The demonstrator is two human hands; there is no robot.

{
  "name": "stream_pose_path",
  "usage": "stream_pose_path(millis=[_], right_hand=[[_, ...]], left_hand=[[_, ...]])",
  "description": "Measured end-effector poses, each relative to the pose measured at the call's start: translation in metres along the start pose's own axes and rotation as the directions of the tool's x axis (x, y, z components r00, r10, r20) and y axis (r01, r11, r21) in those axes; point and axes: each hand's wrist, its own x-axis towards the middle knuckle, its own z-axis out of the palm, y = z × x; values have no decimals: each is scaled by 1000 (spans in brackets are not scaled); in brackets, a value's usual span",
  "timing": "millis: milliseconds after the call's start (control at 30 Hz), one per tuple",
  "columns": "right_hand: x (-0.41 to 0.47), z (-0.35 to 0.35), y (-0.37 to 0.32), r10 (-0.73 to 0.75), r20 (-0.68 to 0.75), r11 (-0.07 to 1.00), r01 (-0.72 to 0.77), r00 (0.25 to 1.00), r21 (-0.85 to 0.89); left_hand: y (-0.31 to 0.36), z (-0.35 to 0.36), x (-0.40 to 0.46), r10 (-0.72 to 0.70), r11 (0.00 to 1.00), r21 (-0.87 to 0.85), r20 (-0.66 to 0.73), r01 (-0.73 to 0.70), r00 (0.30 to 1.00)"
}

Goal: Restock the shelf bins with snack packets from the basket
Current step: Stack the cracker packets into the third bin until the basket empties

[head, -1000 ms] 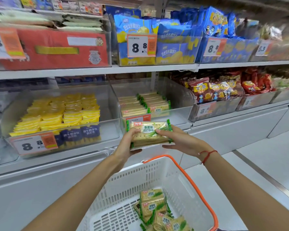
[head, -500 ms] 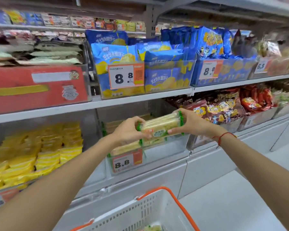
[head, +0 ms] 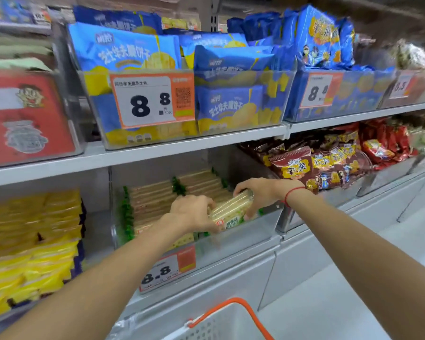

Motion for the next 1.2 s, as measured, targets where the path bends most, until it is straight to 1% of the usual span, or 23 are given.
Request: stream_pose_path(millis=[100, 167, 233, 300, 367, 433, 533, 600, 733, 833, 900, 967, 1033, 1100, 1167, 1200], right_hand=[[14, 26, 4, -10, -32, 1000, 9, 999, -28], [24, 39, 7, -11, -83, 1000, 10, 996, -19], [27, 40, 8, 14, -117, 1000, -11, 993, 20], [27, 35, 8, 39, -106, 994, -27, 994, 106], [25, 31, 8, 24, -80, 991, -13, 997, 137], [23, 30, 8, 31, -80, 989, -19, 996, 147], [26, 34, 7, 64, -135, 992, -48, 989, 114], [28, 38, 5, 80, -126, 992, -67, 989, 104], [29, 39, 1, 118, -86, 979, -101, 989, 180], [23, 37, -2, 160, -103, 971, -137, 982, 196], [11, 38, -6, 165, -158, 972, -133, 974, 194], [-6, 39, -13, 143, -263, 977, -94, 954, 191], [-28, 41, -24, 118, -396, 974, -30, 911, 223], [-52, 47, -38, 125, -513, 960, 26, 849, 278], [-76, 60, -53, 138, -572, 939, 77, 809, 335], [-88, 69, -60, 144, -574, 932, 84, 806, 353]], left_hand=[[-9, 9, 4, -3, 1000, 23, 44, 2, 999], [-13, 11, 4, 20, 999, 26, 22, -20, 1000], [-17, 11, 3, 36, 998, -60, 4, -36, 999], [-19, 7, 0, 44, 985, -171, 32, -38, 999], [-20, 4, -2, 46, 980, -197, 52, -35, 998], [-20, 5, -2, 33, 983, -183, 43, -25, 999], [-16, 8, 0, -11, 989, -146, -4, 10, 1000], [-13, 8, 1, -30, 992, -126, -20, 28, 999], [-8, 4, 3, -23, 999, -25, 14, 23, 1000], [-4, 0, -4, -6, 999, 46, 25, 5, 1000], [-3, -3, -15, -5, 999, 42, -17, 6, 1000], [-2, -6, -29, -12, 1000, -6, -107, 11, 994], [1, -10, -48, -31, 997, -74, -205, 16, 978], [7, -15, -70, -43, 992, -123, -285, 8, 958], [13, -15, -95, -66, 987, -161, -338, 12, 939], [15, -11, -107, -80, 984, -177, -354, 17, 932]])
